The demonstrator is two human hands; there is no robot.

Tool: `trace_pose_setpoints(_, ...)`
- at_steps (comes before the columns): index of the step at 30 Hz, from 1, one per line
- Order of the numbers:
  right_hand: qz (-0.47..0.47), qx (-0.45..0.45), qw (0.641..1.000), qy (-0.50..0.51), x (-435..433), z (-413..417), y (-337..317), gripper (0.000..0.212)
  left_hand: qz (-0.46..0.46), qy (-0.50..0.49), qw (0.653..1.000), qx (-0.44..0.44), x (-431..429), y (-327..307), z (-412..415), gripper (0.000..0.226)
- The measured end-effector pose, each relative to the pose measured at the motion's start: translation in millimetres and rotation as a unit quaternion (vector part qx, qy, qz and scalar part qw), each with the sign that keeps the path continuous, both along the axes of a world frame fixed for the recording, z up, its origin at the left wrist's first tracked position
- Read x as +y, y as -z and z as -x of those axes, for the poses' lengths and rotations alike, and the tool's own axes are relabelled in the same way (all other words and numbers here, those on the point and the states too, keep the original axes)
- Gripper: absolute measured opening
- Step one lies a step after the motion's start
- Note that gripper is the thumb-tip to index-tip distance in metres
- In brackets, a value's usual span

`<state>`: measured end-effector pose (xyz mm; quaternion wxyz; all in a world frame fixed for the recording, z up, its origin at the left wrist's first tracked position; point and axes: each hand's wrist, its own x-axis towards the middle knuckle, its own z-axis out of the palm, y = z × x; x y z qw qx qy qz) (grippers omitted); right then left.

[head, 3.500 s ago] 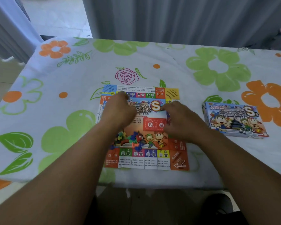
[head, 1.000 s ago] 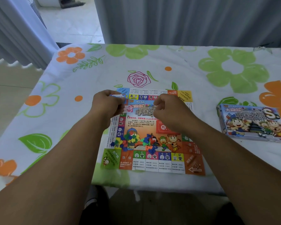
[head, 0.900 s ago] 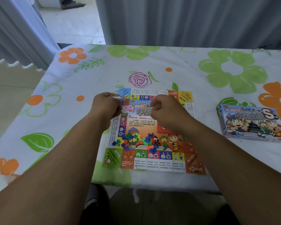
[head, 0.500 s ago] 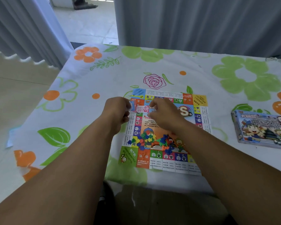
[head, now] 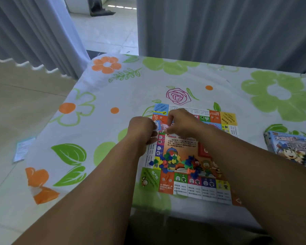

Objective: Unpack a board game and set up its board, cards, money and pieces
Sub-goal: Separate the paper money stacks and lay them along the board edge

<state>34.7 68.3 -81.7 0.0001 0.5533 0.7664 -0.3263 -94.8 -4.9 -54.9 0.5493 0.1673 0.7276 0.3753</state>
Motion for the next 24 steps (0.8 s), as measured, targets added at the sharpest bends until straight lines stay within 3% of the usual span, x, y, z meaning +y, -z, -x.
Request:
trace_pose_setpoints(15,0.02,0.011,1.0,0.003,-5.0,5.8,0.9,0.024,0.001,-0.027,1.0,-0.015,-4.0,-3.6,7.2,0.014)
trace_pose_setpoints(24,-0.023,-0.015,1.0,-0.012,-4.9,8.6,-4.7,0.022,0.008,-0.049,0.999,-0.007,-8.8,-0.9,18.9,0.013)
